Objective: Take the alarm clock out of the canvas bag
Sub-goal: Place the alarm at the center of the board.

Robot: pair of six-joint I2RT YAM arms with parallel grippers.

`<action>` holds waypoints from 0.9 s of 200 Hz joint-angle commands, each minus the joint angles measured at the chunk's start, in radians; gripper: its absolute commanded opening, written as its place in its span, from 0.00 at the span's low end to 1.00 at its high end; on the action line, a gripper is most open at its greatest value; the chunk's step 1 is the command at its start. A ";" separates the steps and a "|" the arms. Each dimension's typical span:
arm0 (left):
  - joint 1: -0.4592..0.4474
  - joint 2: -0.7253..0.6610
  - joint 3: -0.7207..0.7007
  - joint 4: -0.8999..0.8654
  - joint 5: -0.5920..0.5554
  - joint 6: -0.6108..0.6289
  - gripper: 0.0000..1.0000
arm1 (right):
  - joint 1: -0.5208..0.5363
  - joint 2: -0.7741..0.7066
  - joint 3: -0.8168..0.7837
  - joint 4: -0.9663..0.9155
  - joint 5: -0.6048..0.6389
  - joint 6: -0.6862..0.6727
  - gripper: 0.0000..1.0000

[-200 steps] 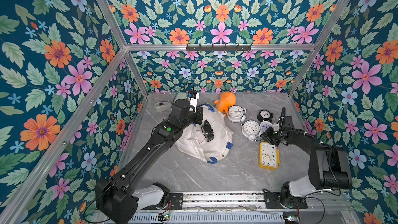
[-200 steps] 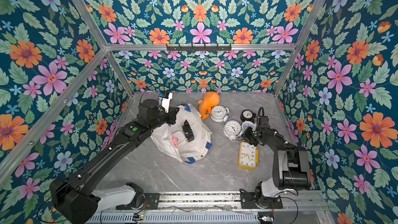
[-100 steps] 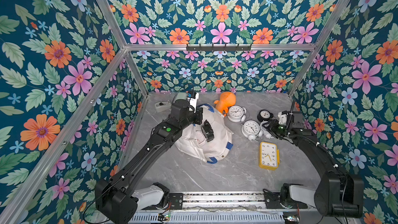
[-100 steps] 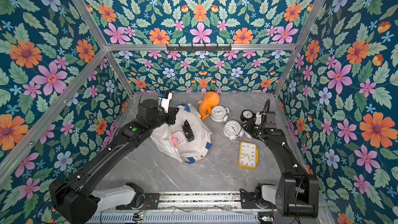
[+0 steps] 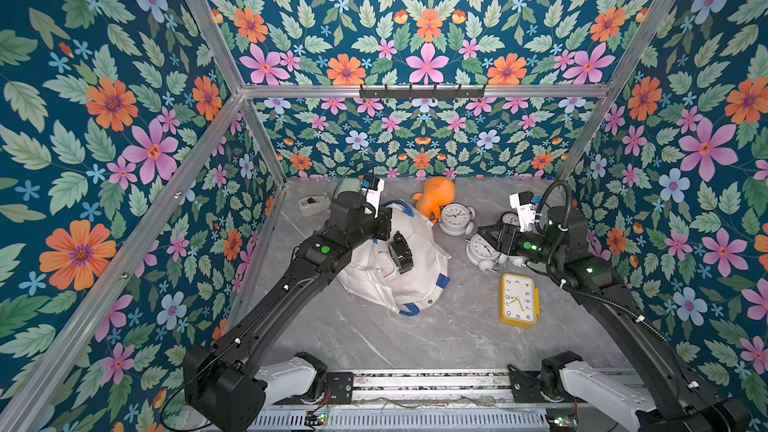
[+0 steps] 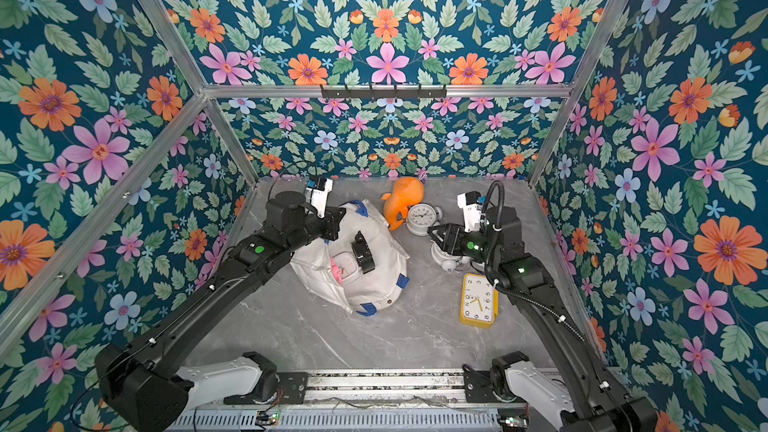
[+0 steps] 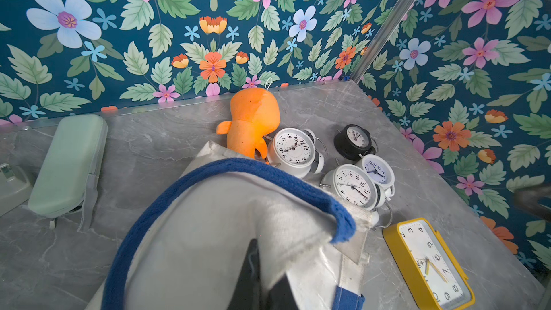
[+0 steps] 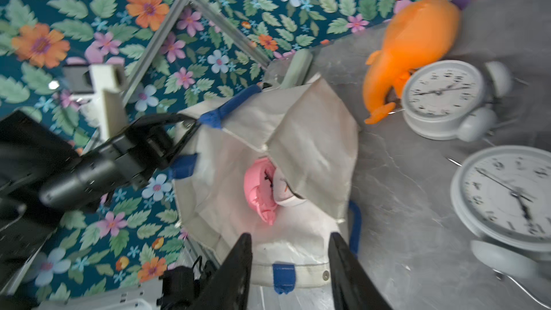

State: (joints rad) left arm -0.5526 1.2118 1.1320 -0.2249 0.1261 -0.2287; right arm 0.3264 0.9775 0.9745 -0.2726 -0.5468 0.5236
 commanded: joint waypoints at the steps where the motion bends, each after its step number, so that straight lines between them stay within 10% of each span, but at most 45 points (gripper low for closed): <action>1: 0.001 -0.004 0.007 0.044 0.009 -0.005 0.00 | 0.102 -0.012 0.013 0.050 0.049 -0.085 0.44; 103: 0.000 -0.020 -0.004 0.040 -0.004 -0.006 0.00 | 0.507 0.201 -0.001 0.184 0.359 -0.195 0.44; 180: 0.000 -0.029 -0.005 0.039 0.001 -0.008 0.00 | 0.581 0.420 0.078 0.227 0.469 -0.187 0.42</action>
State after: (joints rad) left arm -0.5529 1.1931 1.1278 -0.2363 0.1253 -0.2295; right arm 0.9051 1.3643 1.0309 -0.0902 -0.1448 0.3344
